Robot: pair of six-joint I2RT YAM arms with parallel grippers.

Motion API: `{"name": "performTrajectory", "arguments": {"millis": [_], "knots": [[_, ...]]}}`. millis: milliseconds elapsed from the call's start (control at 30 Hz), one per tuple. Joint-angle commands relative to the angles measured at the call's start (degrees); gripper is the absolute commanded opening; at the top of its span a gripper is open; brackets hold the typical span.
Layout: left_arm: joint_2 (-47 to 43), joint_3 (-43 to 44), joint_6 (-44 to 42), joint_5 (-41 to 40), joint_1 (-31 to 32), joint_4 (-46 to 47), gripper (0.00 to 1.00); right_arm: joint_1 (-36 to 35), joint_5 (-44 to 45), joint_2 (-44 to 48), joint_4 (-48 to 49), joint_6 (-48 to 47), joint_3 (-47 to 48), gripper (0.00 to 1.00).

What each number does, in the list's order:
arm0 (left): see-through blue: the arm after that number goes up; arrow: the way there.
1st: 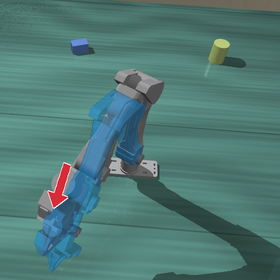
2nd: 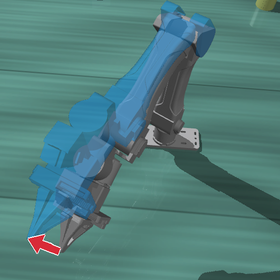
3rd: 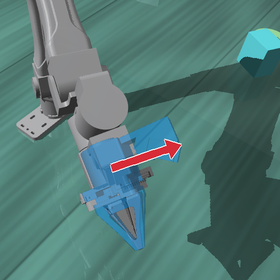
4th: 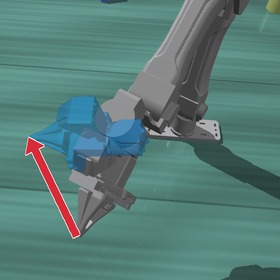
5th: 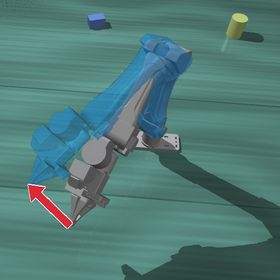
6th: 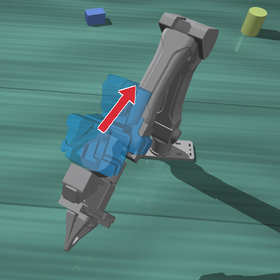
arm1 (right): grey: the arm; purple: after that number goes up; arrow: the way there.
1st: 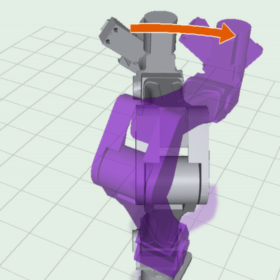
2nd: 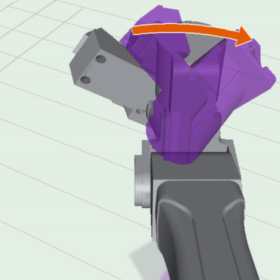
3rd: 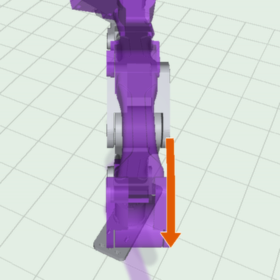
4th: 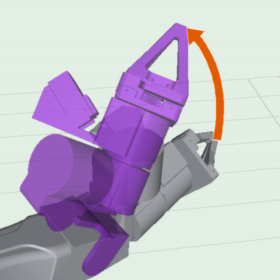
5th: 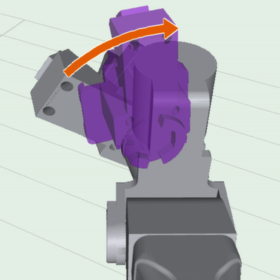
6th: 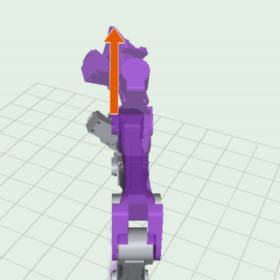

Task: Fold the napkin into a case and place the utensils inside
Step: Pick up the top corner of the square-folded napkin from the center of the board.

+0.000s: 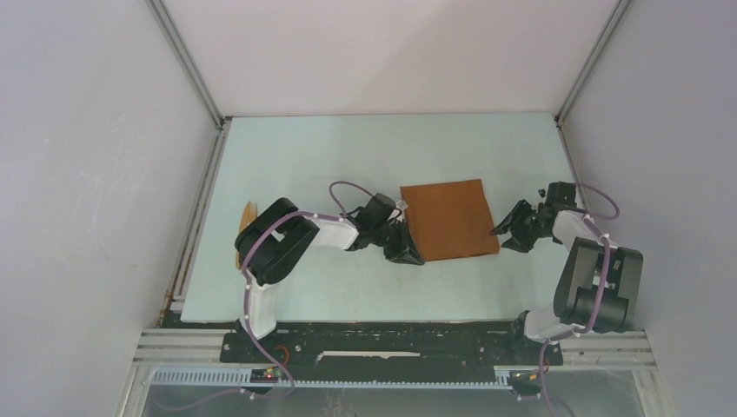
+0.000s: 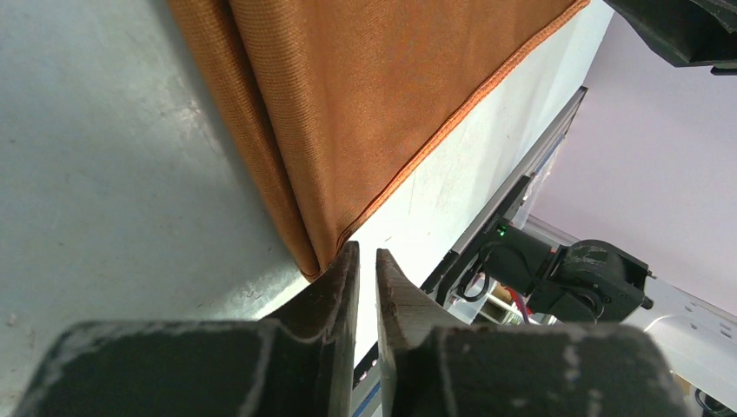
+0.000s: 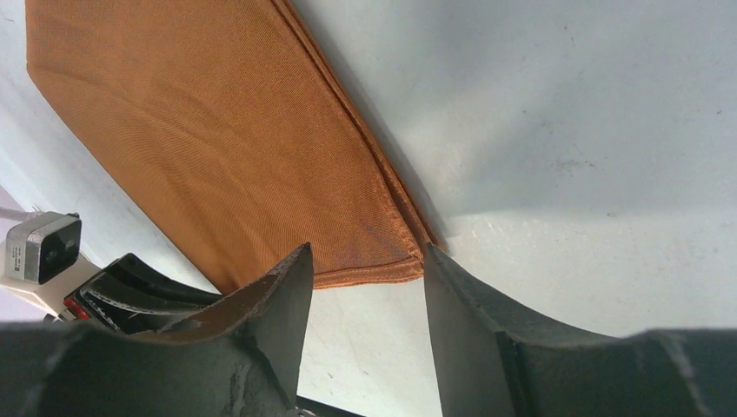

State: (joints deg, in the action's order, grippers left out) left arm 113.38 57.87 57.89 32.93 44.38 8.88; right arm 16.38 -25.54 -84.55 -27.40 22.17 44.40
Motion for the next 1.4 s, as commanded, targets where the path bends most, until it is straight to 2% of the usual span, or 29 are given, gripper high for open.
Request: {"name": "performTrajectory", "arguments": {"millis": [0,267,633,867,1033,1200,1233,1300,1367], "knots": [[-0.96,-0.97,-0.75,-0.49,-0.36,2.36,0.17,-0.30,1.15,-0.29,0.67,-1.36,-0.09,0.59],[-1.28,-1.36,-0.76,-0.66,-0.51,2.54,0.16,-0.58,-0.01,-1.45,0.98,-1.43,-0.06,0.58],[-1.40,-1.66,-0.42,-0.84,-0.52,3.03,0.16,-1.18,-2.40,-0.33,1.38,-1.42,-0.03,0.50],[-1.40,-1.76,-0.06,-0.67,-0.49,3.47,0.15,-1.61,-0.95,-2.25,1.12,-1.68,-0.18,0.52],[-1.46,-1.84,0.03,-0.59,-0.52,3.67,0.15,-1.96,-0.47,-1.81,1.03,-1.63,-0.25,0.41],[-1.41,-1.79,0.03,-0.54,-0.49,3.77,0.15,-2.14,0.81,-0.09,0.52,-1.48,-0.46,0.35],[-1.40,-1.75,0.03,-0.53,-0.51,3.77,0.15,-2.18,1.09,0.09,0.36,-1.48,-0.48,0.35],[-1.48,-1.79,0.03,-0.56,-0.50,3.77,0.15,-2.30,2.24,0.39,-0.12,-1.43,-0.46,0.44],[-1.57,-1.87,-0.01,-0.54,-0.46,3.83,0.15,-2.47,3.10,0.31,-0.41,-1.44,-0.50,0.47]]}}
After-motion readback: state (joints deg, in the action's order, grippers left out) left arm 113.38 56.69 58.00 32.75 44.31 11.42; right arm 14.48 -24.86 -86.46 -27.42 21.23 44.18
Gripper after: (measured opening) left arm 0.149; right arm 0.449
